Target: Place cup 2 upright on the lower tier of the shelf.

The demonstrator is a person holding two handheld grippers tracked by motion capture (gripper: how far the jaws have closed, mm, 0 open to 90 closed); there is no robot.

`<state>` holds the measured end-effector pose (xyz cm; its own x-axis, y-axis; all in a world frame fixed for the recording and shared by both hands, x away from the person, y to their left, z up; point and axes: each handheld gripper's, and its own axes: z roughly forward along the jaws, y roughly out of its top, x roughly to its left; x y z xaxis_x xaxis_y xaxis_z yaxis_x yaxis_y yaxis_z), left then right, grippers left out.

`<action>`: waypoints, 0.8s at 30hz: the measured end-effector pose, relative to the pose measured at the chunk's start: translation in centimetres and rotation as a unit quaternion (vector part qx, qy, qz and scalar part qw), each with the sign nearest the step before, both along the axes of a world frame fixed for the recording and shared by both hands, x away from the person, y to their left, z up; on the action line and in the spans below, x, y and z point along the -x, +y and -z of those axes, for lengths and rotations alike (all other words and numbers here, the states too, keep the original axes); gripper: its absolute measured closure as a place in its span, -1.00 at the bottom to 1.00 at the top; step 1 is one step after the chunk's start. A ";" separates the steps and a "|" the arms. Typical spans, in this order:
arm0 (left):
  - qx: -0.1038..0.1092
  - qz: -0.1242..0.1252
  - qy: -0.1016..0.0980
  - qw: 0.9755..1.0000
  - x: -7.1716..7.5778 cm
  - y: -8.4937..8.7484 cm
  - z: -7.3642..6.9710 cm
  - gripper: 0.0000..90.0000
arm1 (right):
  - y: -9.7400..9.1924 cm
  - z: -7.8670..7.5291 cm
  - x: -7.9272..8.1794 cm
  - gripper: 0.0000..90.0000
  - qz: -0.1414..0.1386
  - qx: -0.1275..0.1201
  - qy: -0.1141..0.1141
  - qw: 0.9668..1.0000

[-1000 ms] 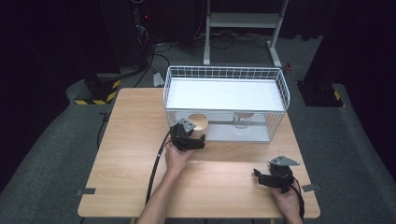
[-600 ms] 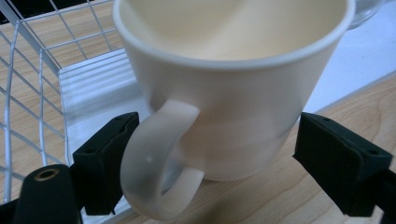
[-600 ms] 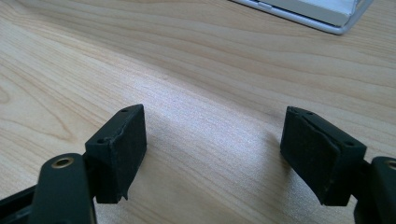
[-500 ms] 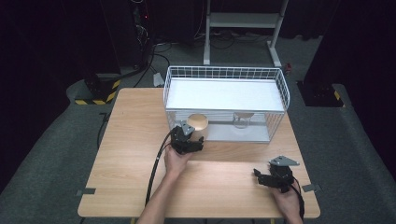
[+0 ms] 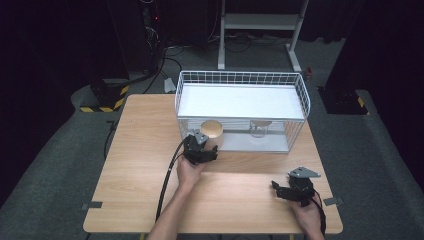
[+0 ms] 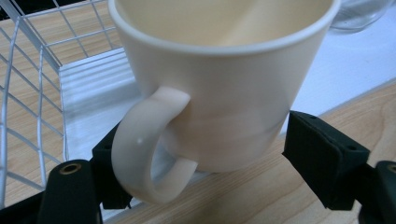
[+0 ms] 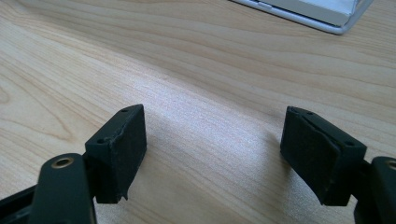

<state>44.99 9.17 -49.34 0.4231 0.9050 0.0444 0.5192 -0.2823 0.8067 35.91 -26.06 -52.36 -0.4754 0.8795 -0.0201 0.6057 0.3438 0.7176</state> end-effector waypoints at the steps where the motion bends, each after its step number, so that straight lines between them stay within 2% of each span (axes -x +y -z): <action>1: 0.002 -0.002 0.000 1.000 0.0 0.0 0.0 -0.46 | 0.0 0.0 0.0 -0.49 0.000 0.000 0.000 1.000; 3: 0.000 -0.005 0.000 1.000 -0.1 -0.1 0.1 -0.44 | 0.0 0.0 0.0 -0.50 0.000 0.000 0.000 1.000; 5: -0.013 -0.008 0.000 1.000 -0.2 -0.2 0.2 -0.41 | 0.0 0.0 0.0 -0.49 0.000 0.000 0.000 1.000; 7: -0.017 -0.011 0.002 1.000 -0.3 -0.3 0.4 -0.39 | 0.0 0.0 0.0 -0.50 0.000 0.000 0.000 1.000; 15: -0.010 -0.018 0.006 1.000 -0.8 -0.4 0.6 -0.35 | 0.0 0.0 0.0 -0.50 -0.002 0.001 -0.001 1.000; 18: -0.028 -0.020 0.016 0.999 -1.5 -0.6 0.5 -0.33 | 0.0 0.0 0.0 -0.50 0.000 0.000 0.000 1.000; 24: -0.024 -0.027 0.020 0.999 -2.2 -0.9 0.4 -0.29 | 0.0 0.0 0.0 -0.49 -0.002 0.001 -0.001 1.000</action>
<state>47.17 8.24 -49.76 0.3753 0.9242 0.0713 0.5673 -0.2898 0.7709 35.96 -26.10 -52.38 -0.4788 0.8776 -0.0225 0.6028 0.3473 0.7183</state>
